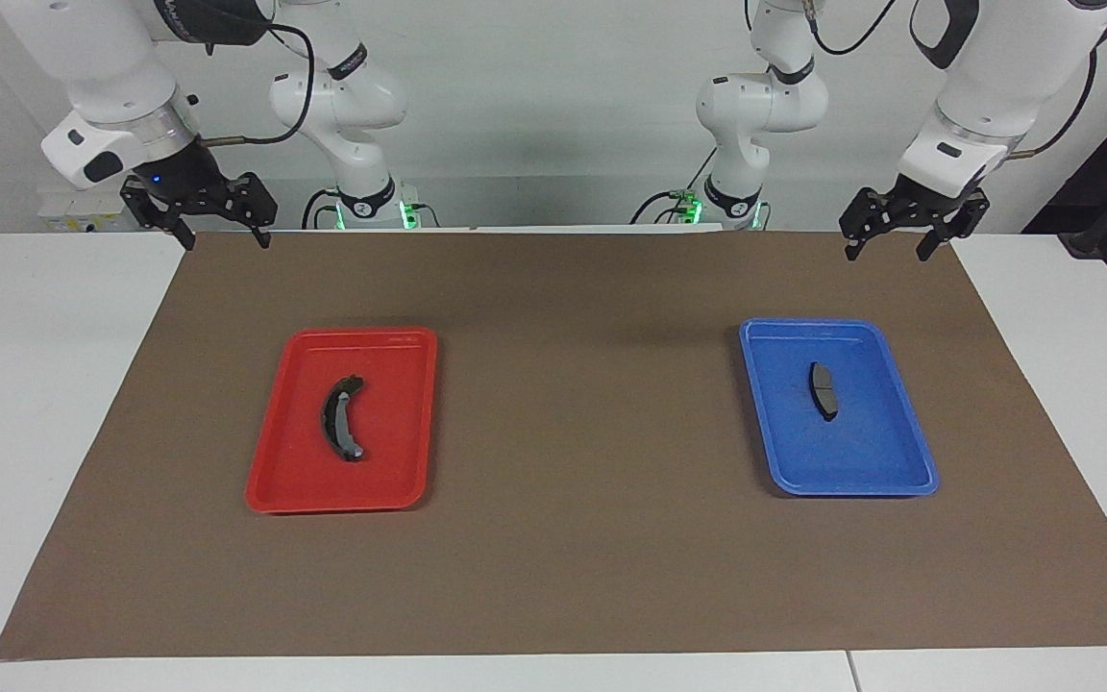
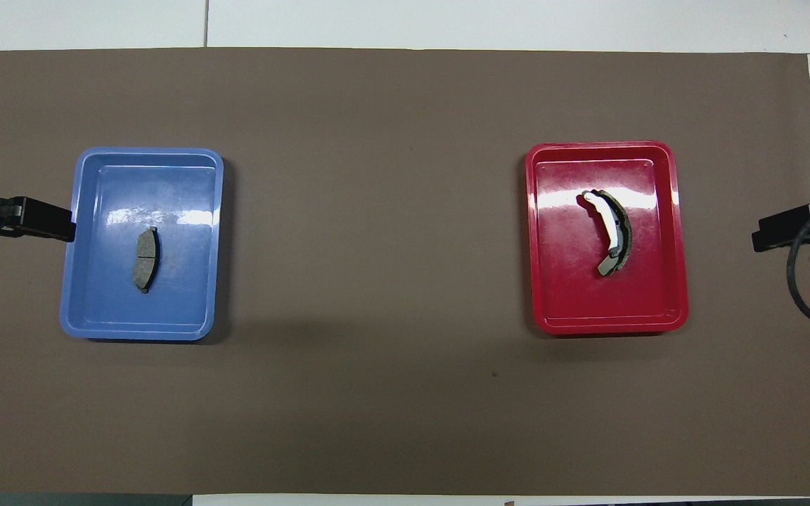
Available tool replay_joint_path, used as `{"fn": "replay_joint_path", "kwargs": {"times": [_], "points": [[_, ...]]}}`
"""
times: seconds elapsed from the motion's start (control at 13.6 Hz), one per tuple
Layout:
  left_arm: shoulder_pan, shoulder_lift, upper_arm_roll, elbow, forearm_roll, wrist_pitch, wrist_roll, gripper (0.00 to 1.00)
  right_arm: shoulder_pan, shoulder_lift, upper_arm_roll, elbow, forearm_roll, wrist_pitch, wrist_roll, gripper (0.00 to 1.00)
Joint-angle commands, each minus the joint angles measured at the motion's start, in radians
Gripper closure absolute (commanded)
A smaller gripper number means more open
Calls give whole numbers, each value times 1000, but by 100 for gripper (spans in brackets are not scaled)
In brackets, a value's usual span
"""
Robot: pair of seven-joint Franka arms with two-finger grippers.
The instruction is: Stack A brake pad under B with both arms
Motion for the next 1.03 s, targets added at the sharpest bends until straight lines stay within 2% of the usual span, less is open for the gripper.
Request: {"fn": "replay_joint_path", "kwargs": {"times": [0.0,0.37,0.59,0.74,0.96], "points": [[3,15,-2,28,10,-34,10,0,-12,-6,14,-6,-5,-4,-21,0],[3,14,1,13,10,-28,21,0,-13,10,22,-8,-5,40,-25,0],[3,15,36,-51,10,12,73,0,-13,33,22,-3,-5,54,-25,0],[3,14,53,-125,10,85,93,0,-13,41,25,0,-5,71,-25,0],[3,17,85,-289,10,298,96,0,-18,46,27,0,-5,74,-25,0]]}}
